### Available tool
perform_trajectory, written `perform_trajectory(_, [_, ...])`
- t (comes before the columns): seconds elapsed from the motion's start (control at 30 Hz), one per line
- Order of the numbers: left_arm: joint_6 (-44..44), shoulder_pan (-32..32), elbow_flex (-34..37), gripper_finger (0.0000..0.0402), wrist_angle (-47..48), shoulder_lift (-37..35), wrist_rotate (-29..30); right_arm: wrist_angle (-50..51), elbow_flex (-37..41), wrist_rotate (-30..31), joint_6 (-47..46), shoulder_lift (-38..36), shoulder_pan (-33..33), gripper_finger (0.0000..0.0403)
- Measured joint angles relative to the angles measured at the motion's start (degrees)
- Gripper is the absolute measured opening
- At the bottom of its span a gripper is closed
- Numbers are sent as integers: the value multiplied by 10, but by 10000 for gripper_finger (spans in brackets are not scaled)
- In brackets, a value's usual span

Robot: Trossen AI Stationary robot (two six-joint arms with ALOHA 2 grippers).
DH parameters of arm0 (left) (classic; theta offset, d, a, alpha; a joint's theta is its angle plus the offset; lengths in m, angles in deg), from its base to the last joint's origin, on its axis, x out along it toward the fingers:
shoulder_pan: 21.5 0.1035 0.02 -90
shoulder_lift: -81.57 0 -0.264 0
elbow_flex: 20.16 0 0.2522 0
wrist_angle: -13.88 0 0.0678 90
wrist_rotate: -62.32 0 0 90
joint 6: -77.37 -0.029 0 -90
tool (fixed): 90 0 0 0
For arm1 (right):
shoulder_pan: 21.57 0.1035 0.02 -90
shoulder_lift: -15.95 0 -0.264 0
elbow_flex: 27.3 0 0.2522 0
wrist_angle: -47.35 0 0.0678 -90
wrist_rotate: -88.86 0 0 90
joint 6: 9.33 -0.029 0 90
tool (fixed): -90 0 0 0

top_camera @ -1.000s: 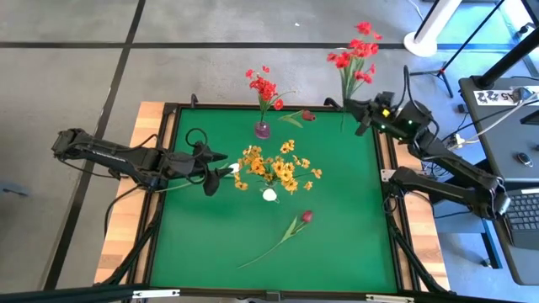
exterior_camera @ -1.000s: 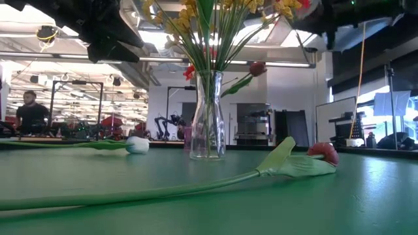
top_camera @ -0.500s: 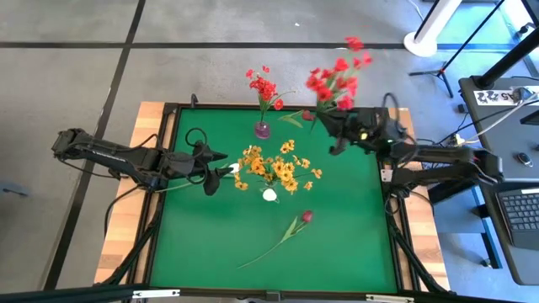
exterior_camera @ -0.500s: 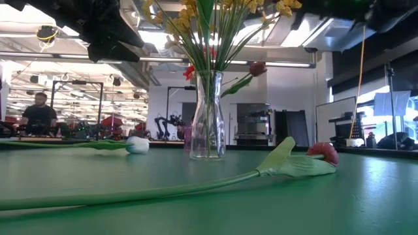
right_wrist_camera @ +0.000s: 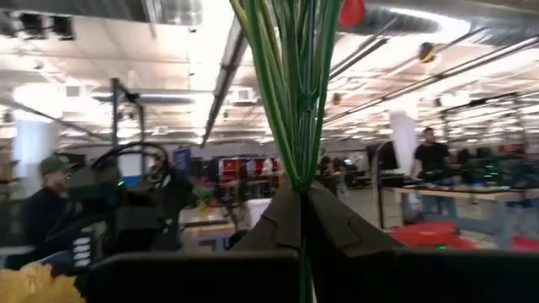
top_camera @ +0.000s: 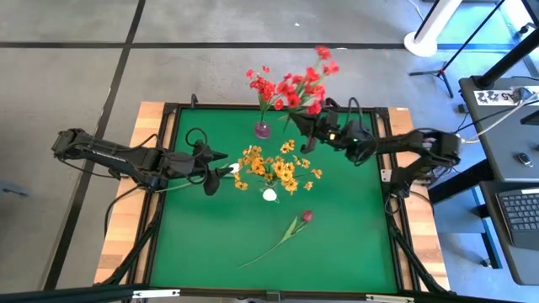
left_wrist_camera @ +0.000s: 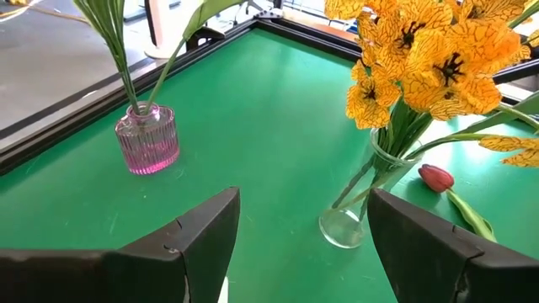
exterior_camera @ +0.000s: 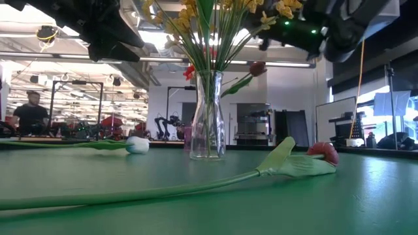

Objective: Sort flowers into vase by color
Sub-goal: Put the red flowers into the pink vase

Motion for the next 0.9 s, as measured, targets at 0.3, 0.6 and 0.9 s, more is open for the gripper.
perform_trajectory(0.3, [-8, 0, 0, 254, 1, 0, 0, 9, -61, -15, 29, 86, 0, 1])
perform_trajectory(0.6, [-16, 0, 0, 254, 1, 0, 0, 10, -117, -6, 50, 163, 0, 1])
perform_trajectory(0.9, [-22, 0, 0, 254, 1, 0, 0, 11, -137, -19, 70, 197, -20, 1])
